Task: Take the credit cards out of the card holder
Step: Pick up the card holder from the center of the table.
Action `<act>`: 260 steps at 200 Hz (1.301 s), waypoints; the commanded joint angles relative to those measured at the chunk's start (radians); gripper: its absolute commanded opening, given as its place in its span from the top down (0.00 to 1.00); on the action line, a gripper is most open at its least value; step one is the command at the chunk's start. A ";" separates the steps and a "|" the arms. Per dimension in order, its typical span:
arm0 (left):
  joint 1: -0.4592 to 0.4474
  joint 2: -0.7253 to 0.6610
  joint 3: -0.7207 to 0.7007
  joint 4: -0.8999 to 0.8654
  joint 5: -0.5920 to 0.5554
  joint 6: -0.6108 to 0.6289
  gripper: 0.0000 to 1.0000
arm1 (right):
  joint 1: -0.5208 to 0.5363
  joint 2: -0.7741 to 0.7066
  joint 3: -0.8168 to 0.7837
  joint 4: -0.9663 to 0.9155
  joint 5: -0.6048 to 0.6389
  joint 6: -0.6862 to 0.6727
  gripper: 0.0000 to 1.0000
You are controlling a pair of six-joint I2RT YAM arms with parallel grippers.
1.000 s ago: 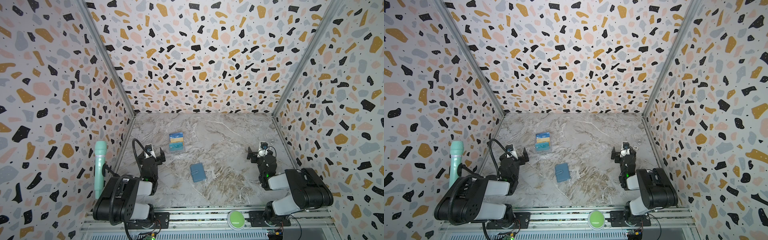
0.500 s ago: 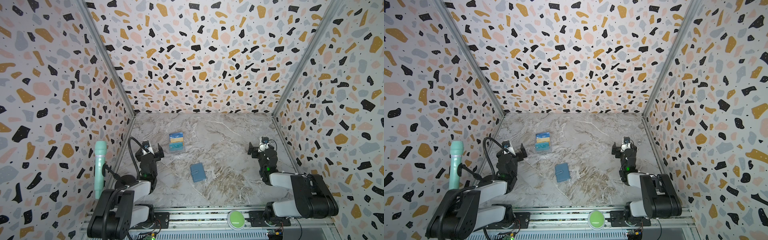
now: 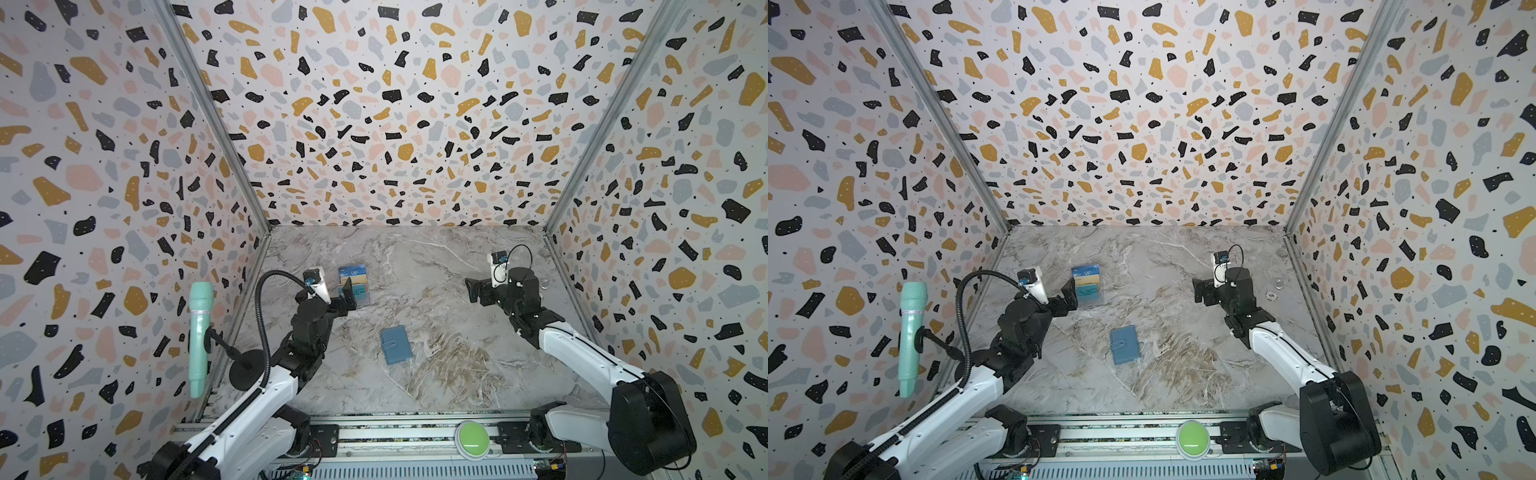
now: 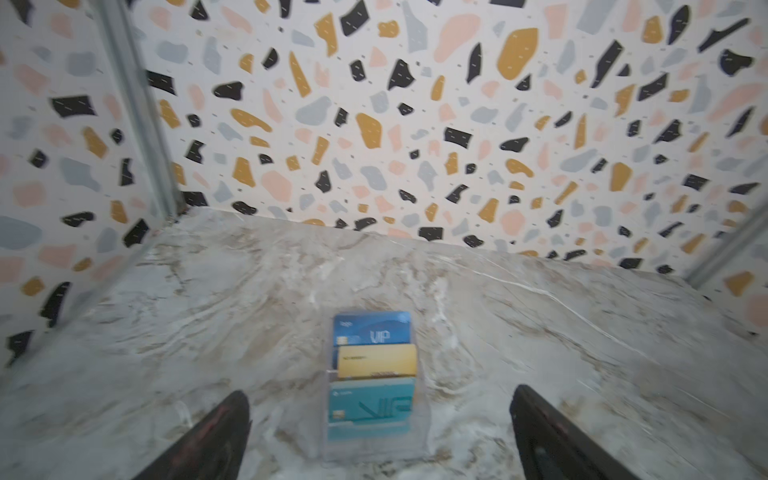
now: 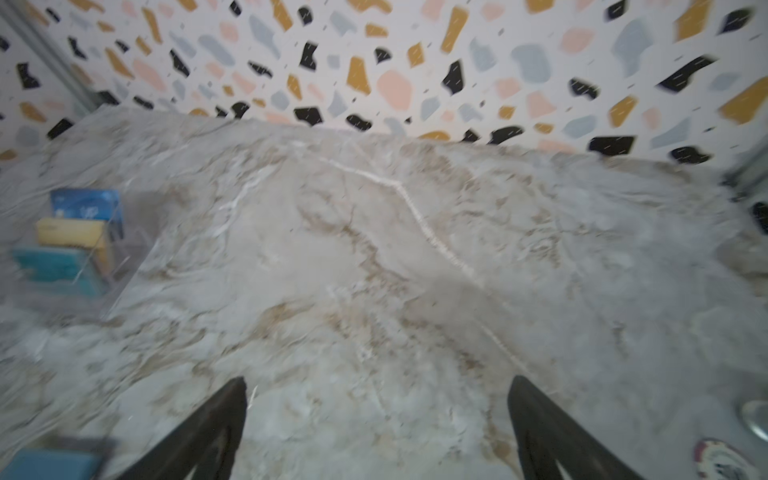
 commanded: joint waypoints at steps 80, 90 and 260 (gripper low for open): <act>-0.132 -0.042 -0.065 -0.261 0.330 -0.299 0.17 | 0.168 0.138 0.089 -0.238 -0.462 0.134 0.11; -0.132 -0.045 -0.109 -0.214 0.358 -0.305 0.17 | 0.199 0.163 0.093 -0.224 -0.473 0.137 0.12; -0.137 0.243 -0.280 0.109 0.649 -0.339 0.59 | 0.412 0.539 0.217 -0.122 -0.595 0.301 0.37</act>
